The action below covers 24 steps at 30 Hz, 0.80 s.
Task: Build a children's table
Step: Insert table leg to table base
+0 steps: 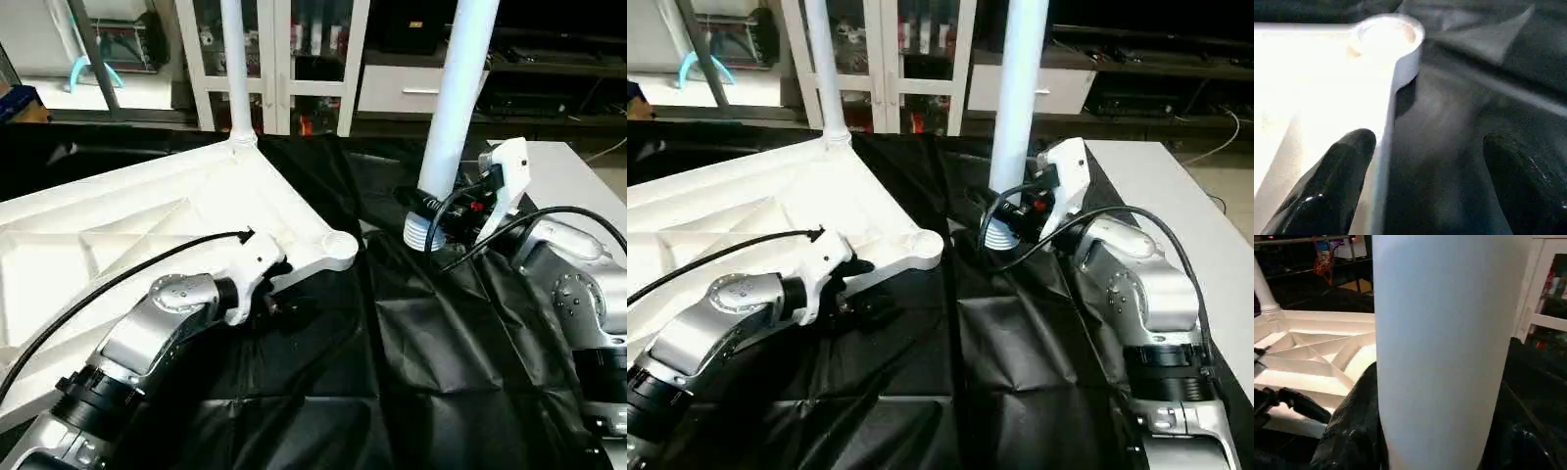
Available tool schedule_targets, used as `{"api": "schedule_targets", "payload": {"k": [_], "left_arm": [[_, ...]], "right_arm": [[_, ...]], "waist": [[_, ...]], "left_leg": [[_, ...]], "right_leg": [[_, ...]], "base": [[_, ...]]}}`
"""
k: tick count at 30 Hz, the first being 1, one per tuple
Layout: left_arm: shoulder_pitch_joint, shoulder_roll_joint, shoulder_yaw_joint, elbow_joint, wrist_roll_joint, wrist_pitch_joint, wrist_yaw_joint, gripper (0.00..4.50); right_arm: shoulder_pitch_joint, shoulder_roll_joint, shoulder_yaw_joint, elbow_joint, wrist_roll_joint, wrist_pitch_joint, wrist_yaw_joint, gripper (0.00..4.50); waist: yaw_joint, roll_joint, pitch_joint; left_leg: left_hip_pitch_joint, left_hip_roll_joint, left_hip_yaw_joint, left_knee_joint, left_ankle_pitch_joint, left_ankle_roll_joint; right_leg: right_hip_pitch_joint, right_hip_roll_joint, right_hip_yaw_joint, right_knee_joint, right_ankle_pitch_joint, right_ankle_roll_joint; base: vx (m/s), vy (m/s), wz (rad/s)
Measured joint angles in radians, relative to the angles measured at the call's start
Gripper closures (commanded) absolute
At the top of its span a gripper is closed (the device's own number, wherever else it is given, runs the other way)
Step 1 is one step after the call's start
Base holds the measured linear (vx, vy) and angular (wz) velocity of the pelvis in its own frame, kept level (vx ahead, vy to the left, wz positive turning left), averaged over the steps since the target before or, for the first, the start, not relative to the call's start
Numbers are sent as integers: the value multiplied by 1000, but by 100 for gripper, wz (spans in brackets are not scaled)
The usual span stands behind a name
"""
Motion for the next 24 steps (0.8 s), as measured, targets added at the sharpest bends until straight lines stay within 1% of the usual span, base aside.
{"api": "schedule_targets", "payload": {"k": [4, 8, 9, 11, 12, 13, 14, 17, 19, 22, 23, 24], "left_arm": [[-2, -31, 9, 58, 13, -9, 15, 54], [-29, -62, 13, 103, 28, -37, 24, 54], [-34, -61, 13, 103, 28, -38, 21, 71], [-38, -60, 13, 103, 29, -38, 13, 71], [-38, -60, 14, 104, 31, -38, 8, 85], [-38, -60, 16, 106, 30, -37, 1, 85], [-38, -58, 18, 107, 30, -37, -17, 107], [-37, -42, 17, 107, 38, -37, -49, 117], [-33, -29, 14, 107, 47, -38, -68, 147], [-30, -15, 9, 107, 52, -38, -75, 160], [-29, -13, 11, 107, 53, -38, -77, 180], [-29, -12, 12, 108, 55, -38, -79, 191]], "right_arm": [[15, 1, 3, -32, 3, 3, 8, 261], [18, 1, 13, -40, 3, 3, 25, 261], [19, 1, 14, -40, 3, 3, 25, 261], [19, 1, 14, -40, 3, 3, 26, 261], [19, 1, 14, -40, 3, 3, 26, 261], [19, 1, 14, -40, 3, 3, 26, 261], [19, 1, 14, -40, 3, 3, 27, 261], [18, -1, 14, -40, 3, 4, 34, 261], [18, -5, 14, -39, 3, 5, 46, 261], [13, -11, 14, -36, 14, 10, 59, 261], [10, -11, 12, -36, 22, 14, 66, 261], [9, -11, 10, -36, 29, 15, 69, 261]], "waist": [[3, 0, 0], [1, 1, 0], [1, 1, 0], [1, 1, 0], [1, 1, 0], [1, 1, 0], [1, 1, 0], [1, 1, 0], [1, 1, 0], [0, 1, 0], [0, 1, 0], [0, 1, 0]], "left_leg": [[0, 0, 0, 1, 0, 0], [1, 0, 0, 3, 0, 0], [1, 0, 0, 3, 0, 0], [1, 0, 0, 3, 0, 0], [1, 0, 0, 3, 0, 0], [1, 0, 0, 2, 0, 0], [1, 0, 0, 2, 0, 0], [1, 0, 0, 2, 0, 0], [1, 0, 0, 2, 0, 0], [1, 0, 0, 2, 0, 0], [1, 0, 0, 3, 0, 0], [1, 0, 0, 3, 0, 0]], "right_leg": [[0, -1, 0, 1, 1, 1], [0, -1, 0, 3, 1, 1], [0, -1, 1, 3, 1, 1], [0, -1, 1, 3, 1, 1], [0, -1, 1, 3, 1, 1], [0, -1, 1, 3, 1, 1], [0, -1, 1, 3, 1, 1], [0, -1, 1, 3, 1, 1], [0, -1, 1, 3, 1, 1], [0, -1, 1, 3, 1, 1], [1, -1, 1, 4, 1, 1], [1, -1, 1, 4, 1, 1]], "base": [[0, 0, 0], [0, 0, 0], [0, 0, 0], [0, 0, 0], [0, 0, 0], [0, 0, 0], [0, 0, 0], [0, 0, 0], [0, 0, 0], [0, 0, 0], [0, 0, 0], [0, 0, 0]]}}
